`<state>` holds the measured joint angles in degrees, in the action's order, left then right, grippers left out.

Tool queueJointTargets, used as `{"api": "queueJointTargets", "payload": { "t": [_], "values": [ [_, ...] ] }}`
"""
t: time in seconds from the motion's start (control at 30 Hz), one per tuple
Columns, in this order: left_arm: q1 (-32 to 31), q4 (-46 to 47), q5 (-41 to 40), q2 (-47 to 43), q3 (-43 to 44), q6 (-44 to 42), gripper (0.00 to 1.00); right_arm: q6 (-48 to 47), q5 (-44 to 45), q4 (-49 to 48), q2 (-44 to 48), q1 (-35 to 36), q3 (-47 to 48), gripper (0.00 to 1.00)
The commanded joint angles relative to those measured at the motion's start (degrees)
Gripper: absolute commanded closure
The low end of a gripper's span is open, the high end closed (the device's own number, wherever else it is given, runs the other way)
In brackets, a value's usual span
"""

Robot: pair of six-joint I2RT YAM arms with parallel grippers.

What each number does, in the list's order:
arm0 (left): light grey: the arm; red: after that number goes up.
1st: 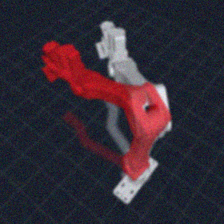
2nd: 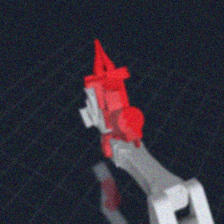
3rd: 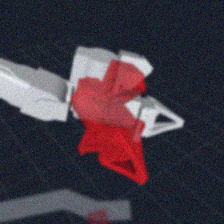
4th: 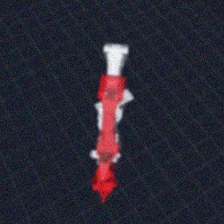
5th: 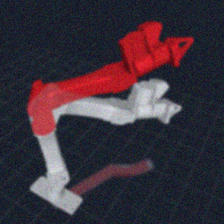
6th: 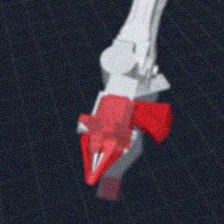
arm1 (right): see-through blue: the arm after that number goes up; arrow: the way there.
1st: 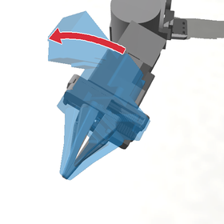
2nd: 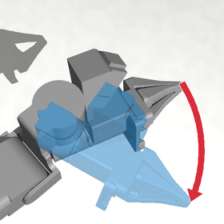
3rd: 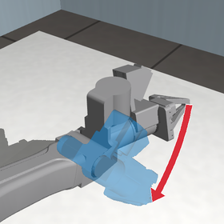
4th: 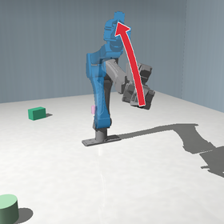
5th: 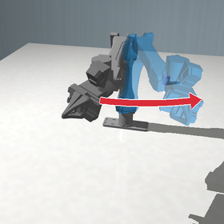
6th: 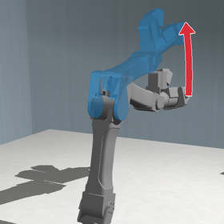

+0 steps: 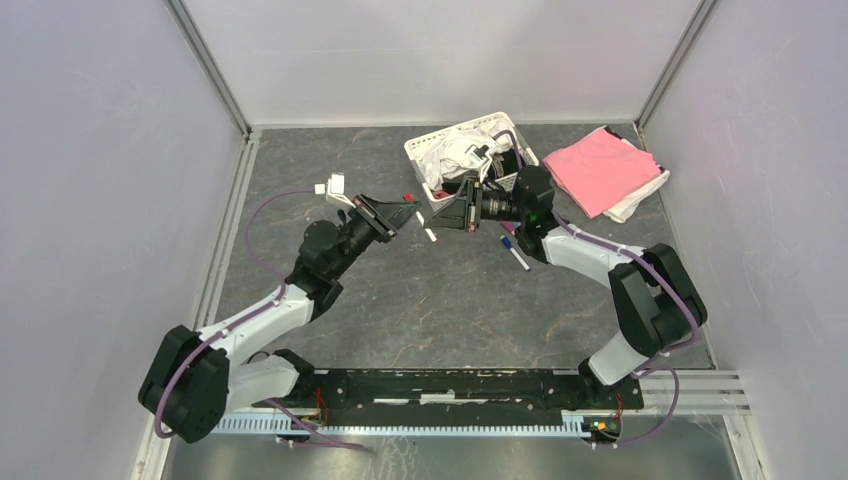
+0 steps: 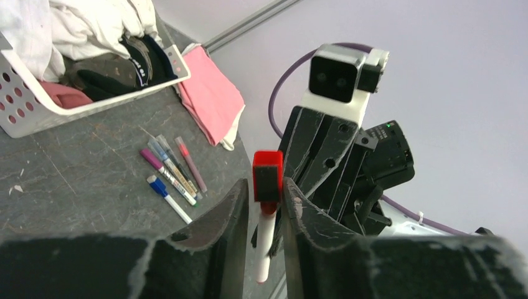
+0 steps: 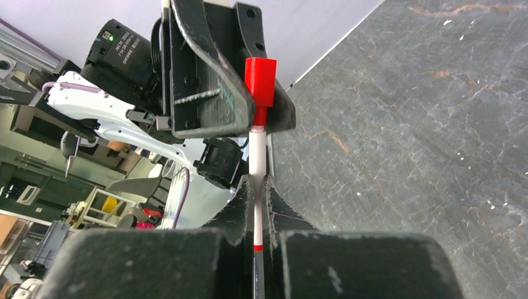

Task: Insert the pens into the pen caps
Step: Insert the pen cap onto the pen.

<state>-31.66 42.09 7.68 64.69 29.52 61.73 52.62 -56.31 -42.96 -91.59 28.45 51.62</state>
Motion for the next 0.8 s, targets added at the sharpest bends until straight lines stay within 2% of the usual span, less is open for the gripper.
{"api": "queueJointTargets", "payload": {
  "t": [0.0, 0.1, 0.37, 0.77],
  "values": [
    [-1.0, -3.3, 0.4, -2.1, 1.6, -3.2, 0.65, 0.4, 1.3, -6.4, 0.4, 0.2, -0.2, 1.0],
    [-1.0, -4.8, -0.5, -3.1, 1.6, -3.3, 0.58, 0.7, 1.3, -6.8, 0.4, 0.1, -0.4, 1.0],
    [-1.0, -6.4, -1.1, -4.7, 1.5, -3.7, 0.51, 0.7, 1.2, -6.8, 0.5, 0.1, -0.7, 1.0],
    [-1.1, -5.6, 1.1, -3.3, 2.7, -4.6, 0.56, 1.0, 1.2, -7.1, 0.7, 0.1, -1.0, 1.0]
  ]
}}
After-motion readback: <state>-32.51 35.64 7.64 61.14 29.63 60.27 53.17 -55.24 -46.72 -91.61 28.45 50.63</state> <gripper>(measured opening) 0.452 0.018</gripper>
